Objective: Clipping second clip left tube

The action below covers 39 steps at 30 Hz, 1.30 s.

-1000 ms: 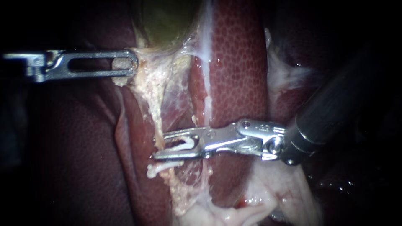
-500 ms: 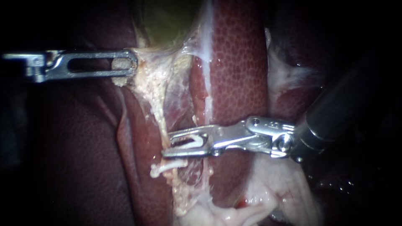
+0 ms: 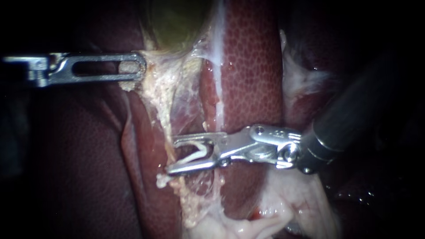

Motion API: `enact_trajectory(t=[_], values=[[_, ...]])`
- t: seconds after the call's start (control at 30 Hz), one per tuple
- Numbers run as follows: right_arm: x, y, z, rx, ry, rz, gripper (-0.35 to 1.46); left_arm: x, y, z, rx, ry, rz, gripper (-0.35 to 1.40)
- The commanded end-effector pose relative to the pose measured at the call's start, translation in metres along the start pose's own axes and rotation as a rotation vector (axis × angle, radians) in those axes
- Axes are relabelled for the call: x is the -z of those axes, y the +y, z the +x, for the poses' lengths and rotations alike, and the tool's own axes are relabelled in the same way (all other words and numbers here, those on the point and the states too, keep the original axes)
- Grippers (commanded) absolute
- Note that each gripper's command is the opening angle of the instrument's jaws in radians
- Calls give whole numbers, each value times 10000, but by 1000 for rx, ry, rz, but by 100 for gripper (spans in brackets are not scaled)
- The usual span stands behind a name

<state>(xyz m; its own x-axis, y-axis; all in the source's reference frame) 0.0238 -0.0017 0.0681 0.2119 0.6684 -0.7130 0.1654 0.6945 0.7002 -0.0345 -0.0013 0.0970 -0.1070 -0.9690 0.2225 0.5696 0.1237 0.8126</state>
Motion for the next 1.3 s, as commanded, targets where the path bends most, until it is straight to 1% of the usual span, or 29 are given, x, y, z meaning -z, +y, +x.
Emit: enact_trajectory(t=[0.03,0.17,0.3,0.6,0.77,1.17,1.3], values=[[-3,-1,-1,1,-4,1,41,0,0,0,0,0,-1,-35],[-10,-4,-2,4,-4,-1,41,-1,0,0,0,0,-1,-35],[-17,-9,-3,-4,1,18,41,-1,0,0,0,-1,-1,-35],[-28,-22,-4,-33,9,92,42,-1,0,0,0,-1,-1,-35],[-36,-27,-9,-41,5,115,42,-2,0,1,0,-1,-1,-35],[-38,-26,-12,-44,3,117,42,-2,0,1,0,-1,-1,-35],[-38,-24,-16,-42,2,117,42,-2,0,1,0,-1,-1,-35]])
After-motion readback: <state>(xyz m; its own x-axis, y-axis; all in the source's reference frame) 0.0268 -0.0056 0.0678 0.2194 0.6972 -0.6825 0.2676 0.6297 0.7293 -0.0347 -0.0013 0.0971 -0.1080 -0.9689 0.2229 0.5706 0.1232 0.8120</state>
